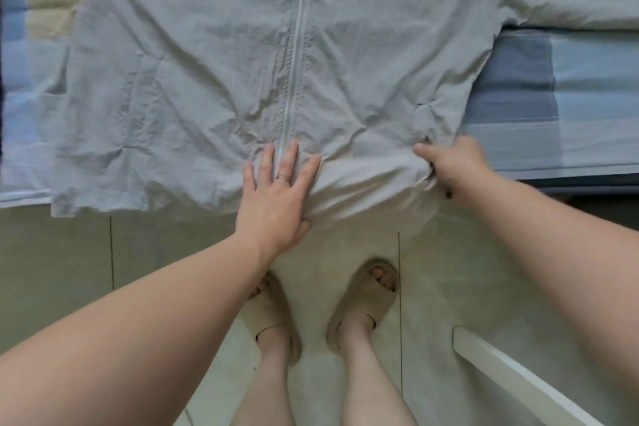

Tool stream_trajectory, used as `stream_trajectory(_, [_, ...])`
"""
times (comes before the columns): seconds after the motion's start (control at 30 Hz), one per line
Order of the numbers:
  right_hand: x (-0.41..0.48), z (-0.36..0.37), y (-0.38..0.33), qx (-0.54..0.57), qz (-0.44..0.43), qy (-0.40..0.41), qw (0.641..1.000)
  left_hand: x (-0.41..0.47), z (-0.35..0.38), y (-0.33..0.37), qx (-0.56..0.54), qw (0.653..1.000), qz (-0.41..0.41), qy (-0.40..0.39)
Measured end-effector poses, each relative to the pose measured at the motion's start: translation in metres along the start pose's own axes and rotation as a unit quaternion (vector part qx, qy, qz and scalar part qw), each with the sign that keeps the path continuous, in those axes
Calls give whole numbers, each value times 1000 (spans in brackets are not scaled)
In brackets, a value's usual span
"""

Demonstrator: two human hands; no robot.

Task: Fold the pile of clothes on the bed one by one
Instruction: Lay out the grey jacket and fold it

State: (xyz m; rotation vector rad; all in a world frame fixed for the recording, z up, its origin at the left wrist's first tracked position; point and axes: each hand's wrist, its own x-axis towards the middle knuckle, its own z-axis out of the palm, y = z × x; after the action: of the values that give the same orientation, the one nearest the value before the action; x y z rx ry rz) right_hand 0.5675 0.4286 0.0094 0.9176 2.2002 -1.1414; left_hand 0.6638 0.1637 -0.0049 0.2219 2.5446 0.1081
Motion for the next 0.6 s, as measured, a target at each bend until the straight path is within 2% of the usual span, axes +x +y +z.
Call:
stream_trajectory(0.17, [2,-42,23,-61,11,54,997,-6,-3,39,-11,998,44,-32])
stream_trajectory(0.23, [-1,-45,20,-96,0,102,990,-6,-9,43,-22,999,40,-31])
stream_trajectory(0.3, [-6,-42,1,-200,-88,172,961,-1,-22,33,-27,999,30,14])
stream_trajectory(0.33, [-7,-38,-9,-254,-145,168,941,7,-29,25,-26,998,24,43])
stream_trajectory(0.4, [1,-22,-31,-330,-218,87,914,34,-47,1,-25,996,-4,87])
stream_trajectory(0.47, [12,1,-53,-373,-247,5,894,67,-66,-26,-34,995,-40,85])
stream_trajectory(0.53, [16,24,-66,-411,-259,-64,872,87,-73,-46,-34,998,-52,27])
stream_trajectory(0.6, [6,42,-60,-463,-267,-157,830,87,-70,-52,-21,998,-20,-55])
